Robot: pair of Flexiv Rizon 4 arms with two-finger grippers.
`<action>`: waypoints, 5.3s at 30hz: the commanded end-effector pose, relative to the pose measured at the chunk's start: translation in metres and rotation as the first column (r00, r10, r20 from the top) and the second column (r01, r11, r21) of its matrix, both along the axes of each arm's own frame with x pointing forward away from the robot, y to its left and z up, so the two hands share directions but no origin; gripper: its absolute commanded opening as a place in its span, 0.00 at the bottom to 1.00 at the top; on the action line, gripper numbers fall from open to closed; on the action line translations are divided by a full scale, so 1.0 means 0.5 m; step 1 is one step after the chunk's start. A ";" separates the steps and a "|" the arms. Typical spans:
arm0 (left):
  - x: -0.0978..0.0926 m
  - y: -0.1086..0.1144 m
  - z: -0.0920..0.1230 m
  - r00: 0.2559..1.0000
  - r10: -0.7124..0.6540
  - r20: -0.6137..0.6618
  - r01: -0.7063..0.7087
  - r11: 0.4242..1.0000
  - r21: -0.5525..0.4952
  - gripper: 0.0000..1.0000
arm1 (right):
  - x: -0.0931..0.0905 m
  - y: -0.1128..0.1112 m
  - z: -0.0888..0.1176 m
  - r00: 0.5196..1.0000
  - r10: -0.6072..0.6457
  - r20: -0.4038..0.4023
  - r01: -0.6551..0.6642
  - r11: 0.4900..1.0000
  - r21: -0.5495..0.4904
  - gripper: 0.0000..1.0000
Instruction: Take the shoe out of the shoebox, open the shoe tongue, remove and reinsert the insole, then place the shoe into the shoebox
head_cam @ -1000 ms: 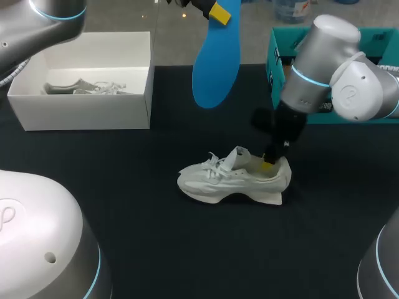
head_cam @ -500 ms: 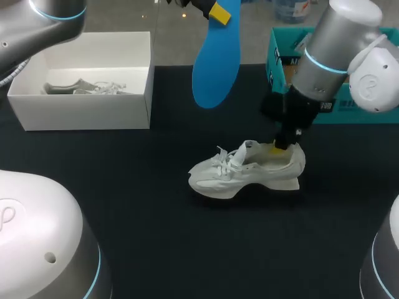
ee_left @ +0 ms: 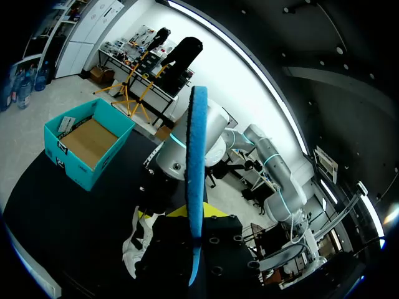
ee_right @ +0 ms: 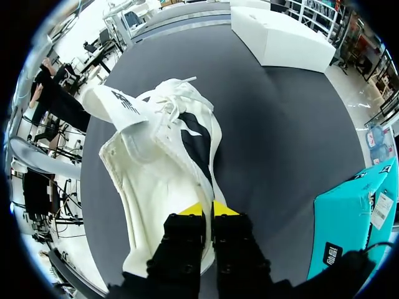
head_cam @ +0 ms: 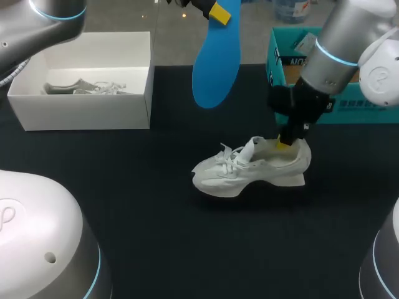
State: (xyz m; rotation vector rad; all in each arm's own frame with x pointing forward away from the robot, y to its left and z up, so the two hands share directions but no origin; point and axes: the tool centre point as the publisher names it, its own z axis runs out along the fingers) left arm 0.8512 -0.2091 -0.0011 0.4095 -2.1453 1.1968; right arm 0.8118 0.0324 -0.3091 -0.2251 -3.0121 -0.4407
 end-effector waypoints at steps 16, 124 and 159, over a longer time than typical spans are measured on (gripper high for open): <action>0.003 0.000 -0.001 1.000 -0.004 -0.001 0.004 1.000 0.000 0.00 | -0.024 0.017 0.001 0.993 -0.112 -0.021 0.112 0.994 0.015 0.00; 0.003 0.000 -0.001 1.000 -0.004 -0.001 0.004 1.000 0.000 0.00 | -0.290 0.070 0.018 0.254 -0.826 -0.503 0.962 0.271 0.040 1.00; 0.003 0.000 -0.001 1.000 -0.004 -0.001 0.004 1.000 0.000 0.00 | -0.221 0.089 0.161 0.300 -0.459 -0.836 0.947 0.252 0.201 1.00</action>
